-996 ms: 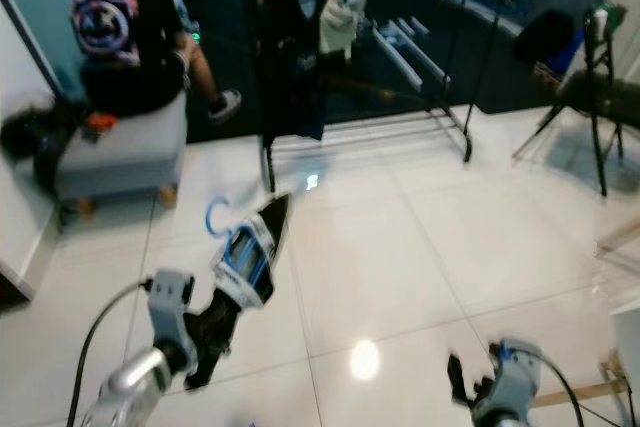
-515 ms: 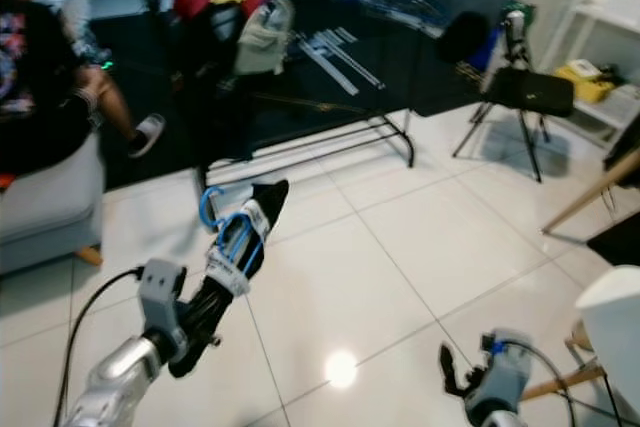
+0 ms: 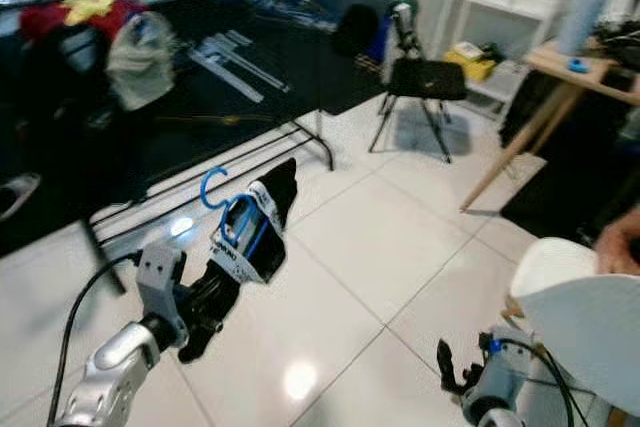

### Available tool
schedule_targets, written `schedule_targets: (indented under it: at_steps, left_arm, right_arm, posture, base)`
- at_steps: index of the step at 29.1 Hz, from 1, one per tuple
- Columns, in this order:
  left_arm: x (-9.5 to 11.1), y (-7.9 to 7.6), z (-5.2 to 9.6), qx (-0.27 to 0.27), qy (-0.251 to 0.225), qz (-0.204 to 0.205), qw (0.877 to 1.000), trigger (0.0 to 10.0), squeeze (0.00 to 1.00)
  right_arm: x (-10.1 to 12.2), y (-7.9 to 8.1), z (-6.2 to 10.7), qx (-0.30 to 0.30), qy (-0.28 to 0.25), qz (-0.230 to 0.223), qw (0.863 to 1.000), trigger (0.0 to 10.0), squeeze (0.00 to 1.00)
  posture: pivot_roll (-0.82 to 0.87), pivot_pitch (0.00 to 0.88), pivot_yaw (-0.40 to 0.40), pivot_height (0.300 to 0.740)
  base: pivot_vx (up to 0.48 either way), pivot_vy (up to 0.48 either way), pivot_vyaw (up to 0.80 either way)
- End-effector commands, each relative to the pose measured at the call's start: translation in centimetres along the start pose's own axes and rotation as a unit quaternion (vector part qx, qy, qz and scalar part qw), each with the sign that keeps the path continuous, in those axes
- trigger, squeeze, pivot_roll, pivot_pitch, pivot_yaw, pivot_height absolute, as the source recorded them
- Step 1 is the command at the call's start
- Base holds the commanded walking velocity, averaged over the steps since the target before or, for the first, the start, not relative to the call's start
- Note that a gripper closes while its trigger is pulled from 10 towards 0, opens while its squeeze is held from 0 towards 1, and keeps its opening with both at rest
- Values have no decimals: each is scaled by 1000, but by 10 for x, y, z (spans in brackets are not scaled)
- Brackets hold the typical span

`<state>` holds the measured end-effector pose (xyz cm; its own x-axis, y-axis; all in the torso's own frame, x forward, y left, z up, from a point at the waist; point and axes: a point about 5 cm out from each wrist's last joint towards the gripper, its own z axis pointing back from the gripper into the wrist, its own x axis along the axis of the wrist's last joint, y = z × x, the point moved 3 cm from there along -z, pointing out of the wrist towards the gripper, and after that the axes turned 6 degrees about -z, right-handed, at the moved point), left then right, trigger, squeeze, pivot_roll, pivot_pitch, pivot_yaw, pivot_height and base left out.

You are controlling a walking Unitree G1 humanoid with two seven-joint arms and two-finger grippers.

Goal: Hang hanger

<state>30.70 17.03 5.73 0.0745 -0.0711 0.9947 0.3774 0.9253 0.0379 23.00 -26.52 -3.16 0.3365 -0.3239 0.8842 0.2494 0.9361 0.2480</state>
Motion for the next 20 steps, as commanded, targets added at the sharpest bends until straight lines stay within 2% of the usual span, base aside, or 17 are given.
schedule_targets:
  at_steps: [1, 11, 20]
  left_arm:
    - [2, 2, 2, 9, 3, -7, 1000, 10000, 0]
    - [-4, 2, 4, 39, 22, -15, 999, 10000, 0]
    - [-8, 8, 9, 54, 38, -16, 998, 10000, 0]
  right_arm:
    - [-1, 3, 0, 3, 3, 4, 1000, 10000, 0]
    - [0, 5, -1, 6, -1, 5, 1000, 10000, 0]
    - [4, 7, 1, 15, -18, 24, 999, 10000, 0]
  posture:
    - [-34, 33, 1, 740]
    - [-33, 37, 0, 740]
    - [-33, 40, -3, 740]
  base:
    - [330, 0, -800]
    - [333, 0, -800]
    - [333, 0, 0]
